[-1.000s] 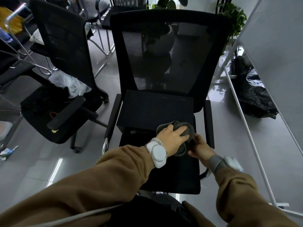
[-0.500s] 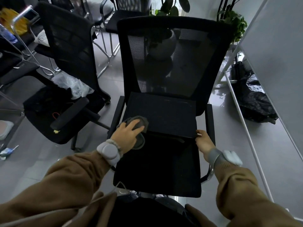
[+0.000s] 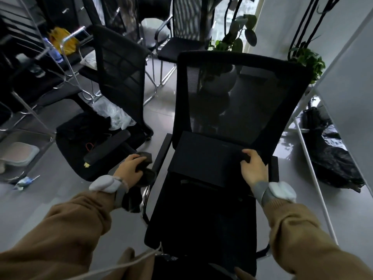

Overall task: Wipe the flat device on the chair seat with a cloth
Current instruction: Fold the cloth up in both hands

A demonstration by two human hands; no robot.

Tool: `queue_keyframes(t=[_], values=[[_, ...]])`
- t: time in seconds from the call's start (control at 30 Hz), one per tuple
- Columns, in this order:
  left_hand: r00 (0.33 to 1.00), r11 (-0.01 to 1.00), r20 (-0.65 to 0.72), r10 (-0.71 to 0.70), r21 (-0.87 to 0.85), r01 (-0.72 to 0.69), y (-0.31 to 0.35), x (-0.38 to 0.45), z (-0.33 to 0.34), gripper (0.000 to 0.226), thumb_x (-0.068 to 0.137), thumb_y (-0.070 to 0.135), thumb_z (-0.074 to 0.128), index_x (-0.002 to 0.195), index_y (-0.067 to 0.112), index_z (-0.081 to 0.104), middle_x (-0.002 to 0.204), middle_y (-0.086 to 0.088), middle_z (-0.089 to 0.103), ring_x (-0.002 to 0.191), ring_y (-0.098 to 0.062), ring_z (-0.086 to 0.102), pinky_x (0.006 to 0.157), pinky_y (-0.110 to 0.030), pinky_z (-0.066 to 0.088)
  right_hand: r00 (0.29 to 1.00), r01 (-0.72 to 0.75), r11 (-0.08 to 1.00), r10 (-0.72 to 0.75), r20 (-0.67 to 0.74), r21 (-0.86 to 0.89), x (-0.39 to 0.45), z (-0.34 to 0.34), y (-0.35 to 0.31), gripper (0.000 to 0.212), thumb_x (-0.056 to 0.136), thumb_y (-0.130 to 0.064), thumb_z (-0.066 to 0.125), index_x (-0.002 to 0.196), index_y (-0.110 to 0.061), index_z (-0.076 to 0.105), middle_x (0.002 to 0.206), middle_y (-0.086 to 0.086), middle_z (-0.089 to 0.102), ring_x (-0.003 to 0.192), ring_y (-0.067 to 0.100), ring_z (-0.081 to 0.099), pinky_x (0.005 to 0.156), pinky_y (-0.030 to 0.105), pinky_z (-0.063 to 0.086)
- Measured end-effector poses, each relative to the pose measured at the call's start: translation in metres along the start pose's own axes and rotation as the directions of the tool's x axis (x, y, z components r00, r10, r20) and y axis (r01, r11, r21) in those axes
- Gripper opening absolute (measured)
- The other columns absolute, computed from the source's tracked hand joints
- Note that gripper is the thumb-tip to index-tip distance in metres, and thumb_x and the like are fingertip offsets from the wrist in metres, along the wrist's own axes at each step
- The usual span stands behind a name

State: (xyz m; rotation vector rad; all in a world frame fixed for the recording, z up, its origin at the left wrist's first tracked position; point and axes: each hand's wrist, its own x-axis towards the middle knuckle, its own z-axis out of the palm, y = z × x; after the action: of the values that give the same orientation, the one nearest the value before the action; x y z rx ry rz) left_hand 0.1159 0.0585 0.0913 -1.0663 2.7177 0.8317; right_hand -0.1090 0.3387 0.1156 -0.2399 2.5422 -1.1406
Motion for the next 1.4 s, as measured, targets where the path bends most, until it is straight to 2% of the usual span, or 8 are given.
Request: queue_keyframes(t=[0.23,0.37,0.63,0.8,1.03,1.23,1.33,1.4], values=[[0.995,0.965,-0.096,0.026,-0.256,-0.050,0.005,0.007,-0.032,0.087,0.078,-0.001,0.061,0.147,0.022,0.014,0.136,-0.013,0.034,0.126,-0.023,0.041,0.102,-0.020,0.026,0.934,0.302,0.952,-0.304,0.186,0.042,0.000,0.047,-0.092,0.035,0.091,-0.008,0.050,0.126,-0.013,0.053,0.133,0.010,0.050,0.126,0.025,0.045,0.105,0.030,0.034],[0.994,0.929,-0.109,-0.029,-0.369,-0.014,0.016,0.015,-0.048,0.096,0.079,0.001,0.062,0.147,0.027,0.000,0.137,-0.016,0.028,0.128,-0.026,0.037,0.102,-0.020,0.023,0.841,0.419,0.906,-0.412,0.352,0.062,-0.010,0.083,-0.132,0.034,0.092,-0.016,0.054,0.125,-0.013,0.057,0.131,0.006,0.052,0.123,0.020,0.048,0.096,0.017,0.030],[0.981,0.772,-0.166,-0.102,-0.635,-0.028,0.027,0.039,-0.084,0.114,0.073,-0.006,0.067,0.145,0.028,-0.015,0.148,-0.021,0.031,0.129,-0.035,0.043,0.107,-0.047,0.039,0.617,0.255,0.951,-0.299,0.728,0.174,-0.029,0.150,-0.174,0.045,0.079,-0.036,0.072,0.118,-0.029,0.052,0.105,-0.010,0.061,0.104,0.014,0.060,0.090,0.026,0.048],[0.962,0.376,-0.036,-0.271,-0.924,0.071,0.020,0.055,-0.088,0.094,0.072,-0.009,0.067,0.145,0.020,0.016,0.141,-0.019,0.041,0.123,-0.036,0.048,0.103,-0.049,0.043,0.579,-0.026,0.943,-0.257,0.774,0.333,-0.029,0.174,-0.179,0.052,0.066,-0.030,0.083,0.099,-0.045,0.047,0.107,-0.011,0.063,0.098,0.010,0.065,0.078,0.025,0.056],[0.935,-0.055,0.225,-0.274,-0.974,0.218,0.007,0.072,-0.068,0.032,0.078,0.016,0.071,0.108,0.007,0.061,0.104,-0.018,0.064,0.093,-0.032,0.066,0.069,-0.040,0.059,0.623,-0.059,0.955,-0.191,0.758,0.290,-0.007,0.188,-0.182,0.063,0.070,0.001,0.076,0.121,-0.019,0.045,0.101,-0.003,0.060,0.103,0.021,0.060,0.084,0.029,0.052],[0.859,-0.116,0.368,-0.355,-0.929,0.351,-0.012,0.096,-0.052,0.034,0.081,0.036,0.067,0.107,0.015,0.059,0.095,-0.008,0.065,0.085,-0.027,0.063,0.061,-0.039,0.055,0.682,0.050,0.993,-0.109,0.724,0.102,0.022,0.194,-0.181,0.056,0.074,-0.003,0.068,0.121,-0.015,0.041,0.117,0.014,0.059,0.107,0.032,0.059,0.095,0.050,0.049],[0.840,-0.110,0.391,-0.376,-0.919,0.379,-0.019,0.106,-0.043,0.046,0.079,0.041,0.069,0.113,0.012,0.058,0.099,-0.012,0.066,0.089,-0.033,0.064,0.086,-0.049,0.051,0.704,0.064,0.997,-0.077,0.706,0.044,0.033,0.198,-0.177,0.060,0.078,-0.008,0.064,0.131,-0.019,0.037,0.122,0.015,0.057,0.110,0.033,0.057,0.096,0.049,0.048],[0.824,-0.085,0.359,-0.438,-0.929,0.359,-0.024,0.112,-0.035,0.041,0.080,0.037,0.069,0.107,0.007,0.061,0.091,-0.014,0.068,0.075,-0.030,0.070,0.075,-0.045,0.057,0.700,0.089,0.996,-0.055,0.712,-0.011,0.039,0.203,-0.173,0.060,0.082,-0.013,0.061,0.135,-0.019,0.035,0.124,0.013,0.056,0.112,0.031,0.056,0.098,0.044,0.048]])
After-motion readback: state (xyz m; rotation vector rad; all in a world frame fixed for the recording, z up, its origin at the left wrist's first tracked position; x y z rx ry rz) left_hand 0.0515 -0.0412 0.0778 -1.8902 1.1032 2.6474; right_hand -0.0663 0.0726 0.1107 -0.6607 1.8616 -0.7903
